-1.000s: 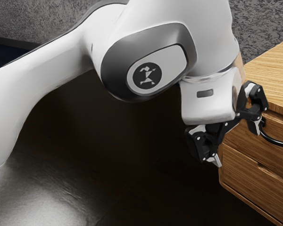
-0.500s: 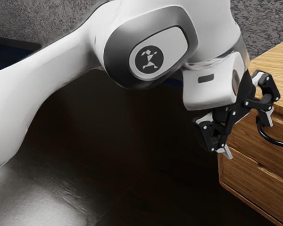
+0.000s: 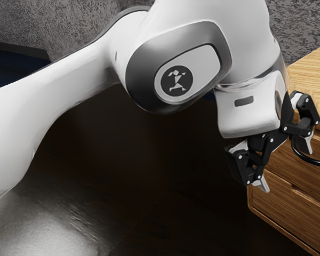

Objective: Pull the drawer handle with one arm to open the drawer

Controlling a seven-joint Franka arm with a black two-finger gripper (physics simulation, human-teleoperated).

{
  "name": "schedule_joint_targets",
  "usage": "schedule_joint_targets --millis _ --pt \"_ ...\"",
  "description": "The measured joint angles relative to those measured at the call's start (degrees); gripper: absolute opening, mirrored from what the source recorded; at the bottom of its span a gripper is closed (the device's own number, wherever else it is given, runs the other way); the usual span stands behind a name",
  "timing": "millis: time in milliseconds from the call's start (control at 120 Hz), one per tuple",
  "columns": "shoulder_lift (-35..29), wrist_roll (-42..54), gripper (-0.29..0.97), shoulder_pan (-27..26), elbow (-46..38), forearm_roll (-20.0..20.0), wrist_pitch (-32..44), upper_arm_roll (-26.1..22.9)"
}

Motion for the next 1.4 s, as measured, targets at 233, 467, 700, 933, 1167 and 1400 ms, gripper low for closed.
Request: schedule_joint_targets --millis 233,467,700,933,1167,1400 --pt "-0.2 -2.2 0.68 0.1 -0.5 -0.1 0.5 0.1" --pt "-0.2 -3.8 0.68 0.1 -0.5 0.2 0.6 0.1" --pt "-1.0 -5.2 0.68 -0.4 -0.4 0.2 0.7 0.0" --pt "-0.8 -6.3 0.68 -1.8 -0.4 0.2 1.6 -0.2" --pt "-0.8 -7.0 0.68 -2.2 -2.9 0.3 6.6 -0.2" --pt "-0.9 -7.6 0.69 -2.6 -5.3 0.3 9.7 -0.1"
